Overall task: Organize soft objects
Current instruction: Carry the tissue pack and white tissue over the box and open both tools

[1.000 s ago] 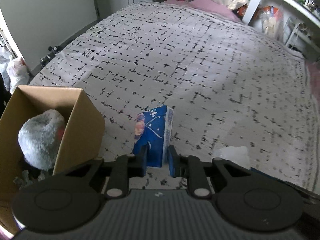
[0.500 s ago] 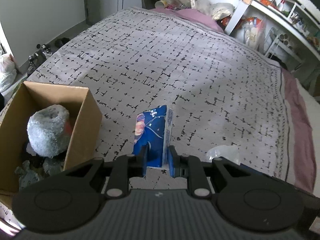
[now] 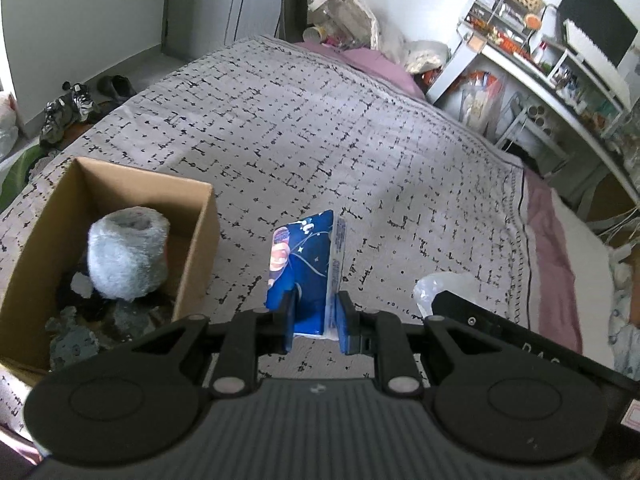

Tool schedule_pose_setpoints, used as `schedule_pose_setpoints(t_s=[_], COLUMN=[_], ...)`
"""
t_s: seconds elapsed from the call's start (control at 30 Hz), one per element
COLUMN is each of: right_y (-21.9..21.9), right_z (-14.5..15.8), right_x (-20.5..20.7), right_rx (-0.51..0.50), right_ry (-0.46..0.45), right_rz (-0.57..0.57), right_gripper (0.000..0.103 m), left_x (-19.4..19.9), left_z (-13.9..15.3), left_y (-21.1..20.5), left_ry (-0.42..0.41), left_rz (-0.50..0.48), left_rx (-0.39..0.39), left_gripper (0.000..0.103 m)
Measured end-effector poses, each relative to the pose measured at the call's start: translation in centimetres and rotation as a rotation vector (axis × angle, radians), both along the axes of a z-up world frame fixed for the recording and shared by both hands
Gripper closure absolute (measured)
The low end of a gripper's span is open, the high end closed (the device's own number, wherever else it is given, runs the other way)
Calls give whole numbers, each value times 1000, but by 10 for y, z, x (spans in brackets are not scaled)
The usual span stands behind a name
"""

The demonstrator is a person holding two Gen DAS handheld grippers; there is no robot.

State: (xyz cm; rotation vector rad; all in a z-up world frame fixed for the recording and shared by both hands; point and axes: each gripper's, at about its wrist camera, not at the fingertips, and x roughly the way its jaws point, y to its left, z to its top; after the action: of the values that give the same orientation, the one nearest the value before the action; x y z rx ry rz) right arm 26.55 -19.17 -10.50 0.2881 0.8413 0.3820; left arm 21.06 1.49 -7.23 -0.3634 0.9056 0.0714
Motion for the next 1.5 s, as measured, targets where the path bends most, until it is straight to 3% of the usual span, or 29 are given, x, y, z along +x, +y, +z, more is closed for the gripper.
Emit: schedule_pose_setpoints(t_s=[0.77,1.33,1.5], right_y=[87,147,155], right_z=[34,44,43], right_x=[-22,-26,-25], right_rx=[-39,-60,-67], right_ry=[-57,-72,-71], right_rz=[83,165,174], right_gripper=[61,61,61], left_x=[-37,-57,-60], left_z=[20,9,-2], left_y=[98,159,169], left_ry=[-73,-37,9], left_rz=[81,164,194], left_rx=[-110,-154,-184], left_gripper=[83,83,81])
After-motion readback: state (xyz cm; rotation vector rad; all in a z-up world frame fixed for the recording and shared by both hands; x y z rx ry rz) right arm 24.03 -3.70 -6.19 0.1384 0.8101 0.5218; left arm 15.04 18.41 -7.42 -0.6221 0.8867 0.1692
